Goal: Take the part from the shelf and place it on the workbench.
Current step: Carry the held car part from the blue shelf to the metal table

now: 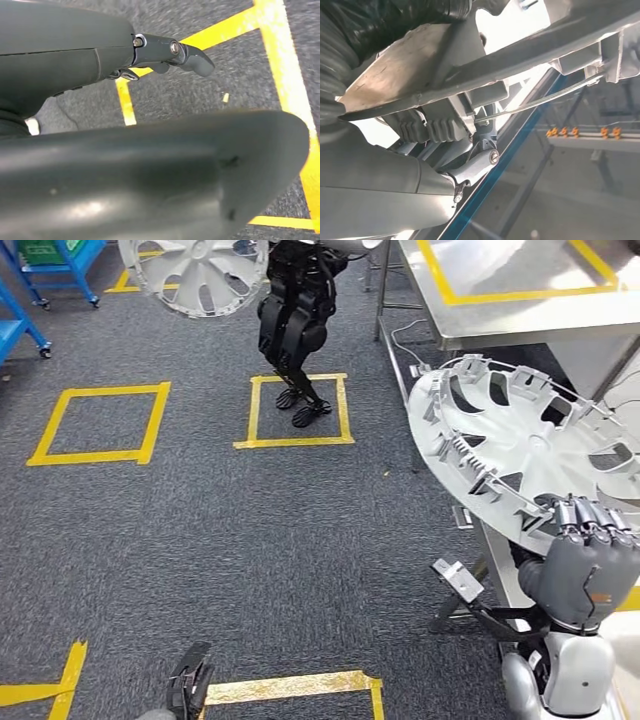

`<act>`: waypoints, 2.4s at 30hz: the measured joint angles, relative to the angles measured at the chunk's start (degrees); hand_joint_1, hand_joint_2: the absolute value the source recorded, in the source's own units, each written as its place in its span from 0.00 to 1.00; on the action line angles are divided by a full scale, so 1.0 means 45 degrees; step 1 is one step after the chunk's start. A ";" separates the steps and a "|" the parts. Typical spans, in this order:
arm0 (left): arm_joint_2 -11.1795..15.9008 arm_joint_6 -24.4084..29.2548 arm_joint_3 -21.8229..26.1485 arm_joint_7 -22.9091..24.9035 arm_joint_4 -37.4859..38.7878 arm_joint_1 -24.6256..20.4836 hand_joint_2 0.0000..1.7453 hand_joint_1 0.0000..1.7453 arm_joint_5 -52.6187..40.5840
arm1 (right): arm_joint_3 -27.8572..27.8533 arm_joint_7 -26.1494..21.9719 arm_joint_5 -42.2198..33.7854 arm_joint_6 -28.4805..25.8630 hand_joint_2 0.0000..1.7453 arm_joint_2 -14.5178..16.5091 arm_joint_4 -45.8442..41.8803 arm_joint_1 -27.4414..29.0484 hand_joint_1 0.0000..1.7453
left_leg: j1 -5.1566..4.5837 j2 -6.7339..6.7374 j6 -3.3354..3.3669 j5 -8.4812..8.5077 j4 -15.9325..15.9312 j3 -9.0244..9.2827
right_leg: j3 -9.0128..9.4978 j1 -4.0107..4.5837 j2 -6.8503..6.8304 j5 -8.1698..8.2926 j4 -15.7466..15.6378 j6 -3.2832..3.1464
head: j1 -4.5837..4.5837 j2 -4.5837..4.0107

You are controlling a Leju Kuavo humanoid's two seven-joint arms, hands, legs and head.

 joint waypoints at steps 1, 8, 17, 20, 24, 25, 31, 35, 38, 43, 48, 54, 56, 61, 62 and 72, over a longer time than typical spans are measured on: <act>0.0020 0.0000 0.0000 -0.0005 0.0001 -0.0004 0.00 0.00 0.0005 | 0.0000 0.0001 0.0000 0.0000 1.00 0.0000 0.0000 -0.0006 1.00 | -0.0002 -0.0332 0.0095 0.0384 -0.0807 0.0350 | 0.0002 0.0014 0.0161 0.0009 0.0010 0.0022 | 0.0015 0.0000; -0.0022 -0.0066 0.0015 0.0006 0.0015 -0.0063 0.00 0.00 0.0104 | 0.0013 -0.0010 0.0000 0.0000 1.00 -0.0004 -0.0001 -0.0092 1.00 | 0.0029 -0.0228 0.0283 0.0843 -0.2443 0.1031 | -0.0586 -0.0067 0.0253 -0.0110 0.0401 0.0508 | 0.0007 0.0000; 0.0032 -0.0113 0.0019 0.0180 0.0021 -0.0012 0.00 0.00 0.0103 | 0.0108 0.0050 -0.0001 0.0000 1.00 0.0000 0.0010 -0.0164 1.00 | -0.0062 0.1336 0.0113 0.0704 -0.2481 0.1165 | -0.0273 -0.0149 -0.1852 -0.0096 0.0477 0.0755 | 0.0091 0.0000; 0.0073 -0.0135 0.0019 0.0191 0.0024 -0.0030 0.00 0.00 0.0089 | 0.0108 0.0078 0.0000 0.0000 1.00 0.0001 0.0005 -0.0174 1.00 | -0.0159 0.1680 -0.0045 0.0612 -0.2417 0.1223 | 0.0049 -0.0048 -0.1901 -0.0064 -0.0102 0.0429 | 0.0069 0.0000; 0.0074 -0.0174 0.0019 0.0193 0.0024 -0.0071 0.00 0.00 0.0062 | 0.0097 0.0019 0.0000 0.0000 1.00 -0.0004 -0.0002 -0.0188 1.00 | -0.0018 0.0916 -0.0237 -0.0191 -0.1340 0.0827 | 0.0045 -0.0081 -0.1301 -0.0023 -0.0127 0.0074 | -0.0013 0.0000; 0.0074 -0.0189 0.0019 0.0195 0.0027 -0.0056 0.00 0.00 0.0058 | 0.0097 0.0002 0.0000 0.0000 1.00 -0.0002 -0.0001 -0.0197 1.00 | -0.0006 0.0559 -0.0233 -0.0605 -0.0469 0.0437 | 0.0044 -0.0068 -0.1142 -0.0024 -0.0125 0.0031 | -0.0044 0.0000; 0.0081 -0.0254 0.0019 0.0231 0.0049 0.0030 0.00 0.00 -0.0019 | 0.0097 -0.0120 0.0000 0.0000 1.00 -0.0002 0.0000 -0.0199 1.00 | -0.0043 -0.0166 0.0051 0.0231 -0.0299 0.0019 | 0.0123 0.0027 0.0022 -0.0019 -0.0106 -0.0028 | -0.0058 0.0000; 0.0120 -0.0271 0.0019 0.0236 0.0053 0.0012 0.00 0.00 -0.0028 | 0.0091 -0.0126 0.0000 0.0000 1.00 -0.0004 -0.0005 -0.0249 1.00 | -0.0042 -0.0973 0.0166 0.0834 -0.2109 0.0713 | -0.0087 -0.0077 0.0692 0.0092 -0.0080 0.0209 | -0.0103 0.0000; 0.0086 -0.0273 0.0022 0.0239 0.0053 -0.0035 0.00 0.00 -0.0031 | 0.0042 -0.0131 -0.0001 0.0000 1.00 -0.0005 -0.0006 -0.0241 1.00 | -0.0004 -0.0450 0.0288 0.0934 -0.2362 0.0818 | -0.0401 -0.0066 0.0336 -0.0078 0.0198 0.0398 | -0.0074 0.0000; 0.0097 -0.0277 0.0024 0.0236 0.0053 -0.0001 0.00 0.00 -0.0033 | 0.0017 -0.0141 0.0000 0.0000 1.00 -0.0004 -0.0001 -0.0278 1.00 | -0.0028 0.0524 0.0388 0.0947 -0.2452 0.0859 | -0.1907 -0.0118 -0.0997 -0.1443 0.3342 0.0646 | 0.0024 0.0000; 0.0081 -0.0277 0.0024 0.0236 0.0053 -0.0038 0.00 0.00 -0.0033 | 0.0005 -0.0130 0.0000 0.0000 1.00 -0.0004 -0.0001 -0.0301 1.00 | -0.0074 0.1277 0.0118 0.0765 -0.2352 0.0942 | -0.0082 -0.0138 -0.1941 -0.0143 0.0165 0.0703 | 0.0040 0.0000; 0.0092 -0.0277 0.0024 0.0235 0.0053 -0.0086 0.00 0.00 -0.0033 | -0.0015 -0.0125 0.0000 0.0000 1.00 -0.0006 -0.0009 -0.0304 1.00 | -0.0009 0.1077 -0.0174 0.0137 -0.1591 0.0750 | 0.0063 -0.0085 -0.1365 -0.0105 -0.0108 0.0133 | -0.0032 0.0000; 0.0093 -0.0278 0.0023 0.0235 0.0053 -0.0057 0.00 0.00 -0.0033 | -0.0015 -0.0125 0.0000 0.0000 1.00 -0.0005 -0.0010 -0.0314 1.00 | 0.0021 0.0451 -0.0188 -0.0685 0.0108 -0.0029 | 0.0073 -0.0083 -0.1072 -0.0096 -0.0110 0.0024 | -0.0079 0.0000; 0.0097 -0.0282 0.0023 0.0236 0.0057 0.0030 0.00 0.00 -0.0033 | -0.0015 -0.0131 0.0000 0.0000 1.00 -0.0005 -0.0005 -0.0306 1.00 | -0.0017 0.0050 0.0043 0.0061 0.0235 -0.0306 | 0.0136 -0.0003 -0.0110 -0.0079 -0.0099 -0.0025 | -0.0091 0.0000; 0.0116 -0.0282 0.0022 0.0236 0.0057 0.0024 0.00 0.00 -0.0033 | -0.0015 -0.0131 0.0000 0.0000 1.00 -0.0005 -0.0005 -0.0306 1.00 | -0.0018 -0.0261 0.0118 0.0500 -0.0667 0.0081 | 0.0142 0.0002 0.0066 -0.0074 -0.0091 -0.0002 | -0.0086 0.0000; 0.0091 -0.0276 0.0024 0.0235 0.0058 -0.0028 0.00 0.00 -0.0033 | 0.0010 -0.0140 -0.0001 0.0000 1.00 -0.0005 -0.0001 -0.0287 1.00 | 0.0019 0.0306 0.0401 0.1033 -0.2456 0.0800 | -0.1469 -0.0063 -0.0860 -0.1324 0.2538 0.0579 | 0.0064 0.0000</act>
